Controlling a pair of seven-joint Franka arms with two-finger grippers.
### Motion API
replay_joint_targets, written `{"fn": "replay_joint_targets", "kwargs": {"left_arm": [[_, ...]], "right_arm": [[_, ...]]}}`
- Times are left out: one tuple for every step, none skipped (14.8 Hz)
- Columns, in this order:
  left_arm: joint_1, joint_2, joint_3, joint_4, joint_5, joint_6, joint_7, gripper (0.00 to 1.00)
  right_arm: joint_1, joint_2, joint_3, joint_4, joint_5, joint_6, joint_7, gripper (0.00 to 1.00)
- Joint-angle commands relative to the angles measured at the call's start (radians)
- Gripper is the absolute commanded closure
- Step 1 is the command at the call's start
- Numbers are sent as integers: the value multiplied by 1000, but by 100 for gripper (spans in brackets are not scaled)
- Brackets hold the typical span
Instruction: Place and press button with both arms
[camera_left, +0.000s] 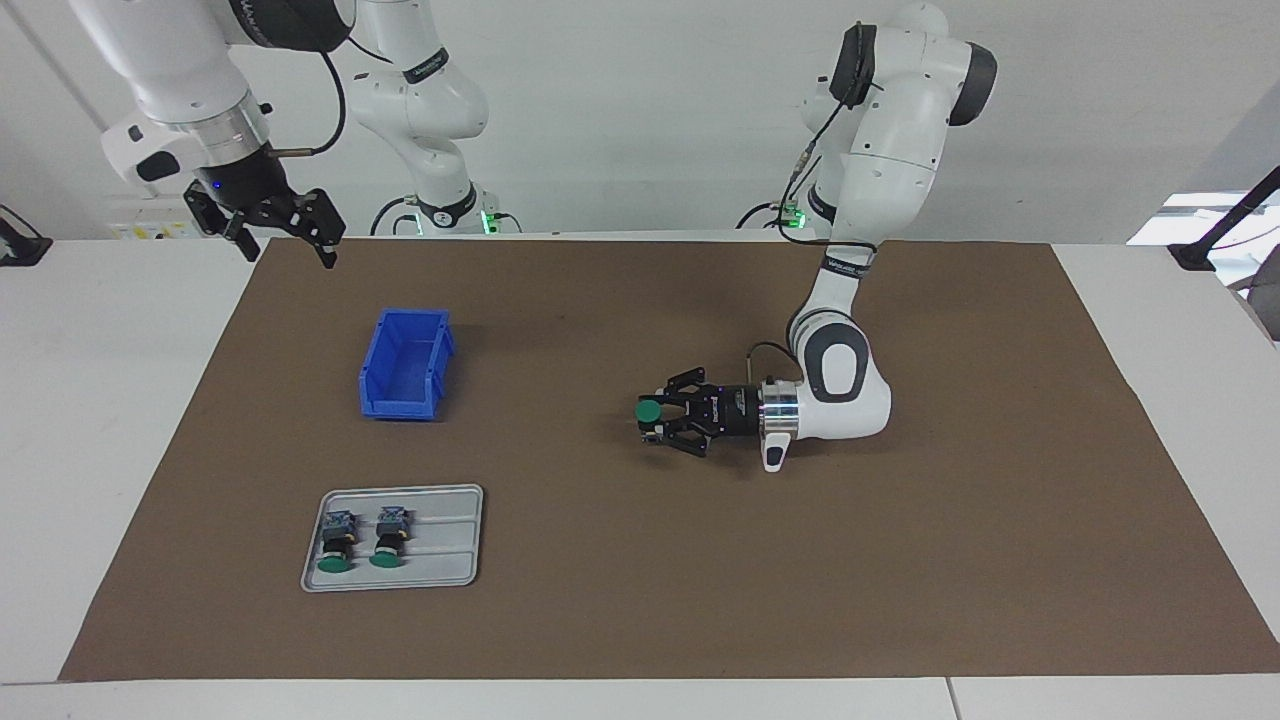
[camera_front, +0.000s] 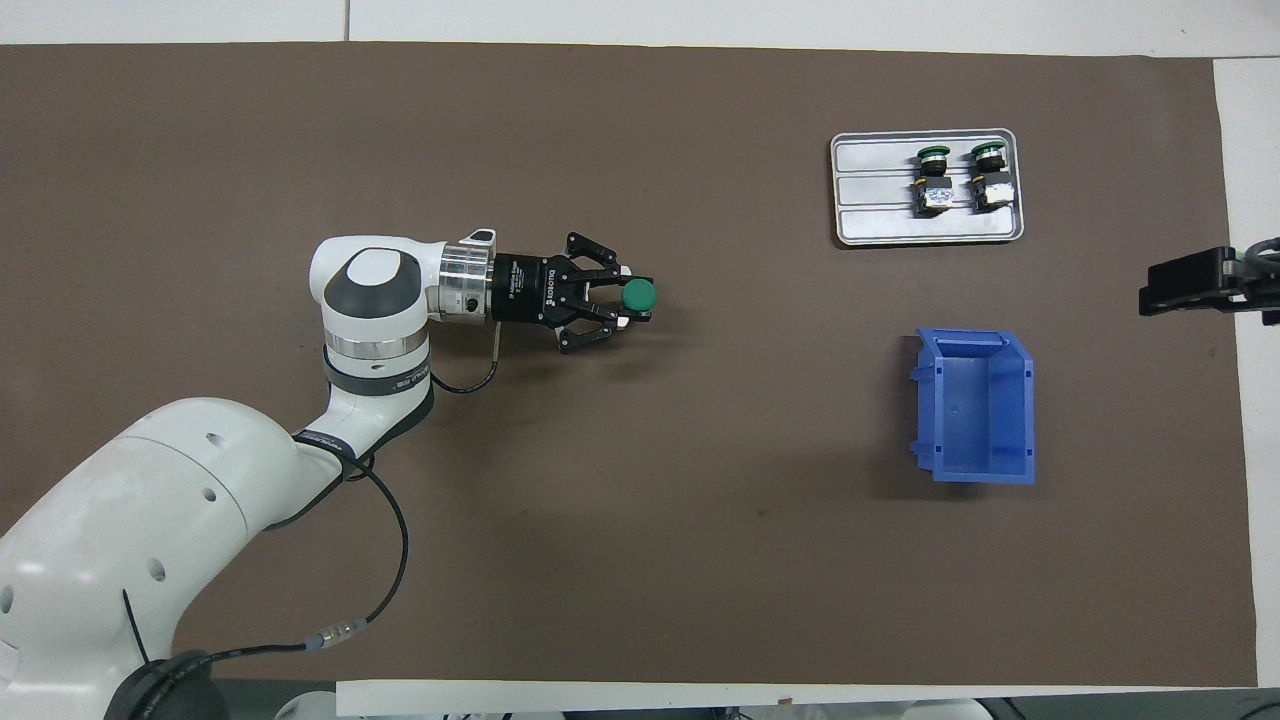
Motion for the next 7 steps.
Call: {"fn": "replay_joint_targets", "kwargs": {"left_arm": [[-4,5,2,5,14,28,16,98],[-4,5,2,3,14,30,16,98],[-6,7,2,0,14,44,16,98],[-12,7,2,-3,16,53,17,98],[-21,7,2,-4,14,58,23,98],[-21,8,2,-4,16,73,33,98],[-21,8,2,-12,17,84,36,98]], "right_arm": [[-13,-12,7,-11,7,-8,-20,1],[-12,-12,7,-11,8,-8,-20,1],[-12,-12,7,-11,8,-8,-20,1],[-13,-12,7,-11,8,-8,-20,1],[-13,-12,7,-12,7,-8,-20,1],[-12,-12,7,-11,7,-8,-22,1],[-12,-12,7,-11,8,-8,-20,1]]}}
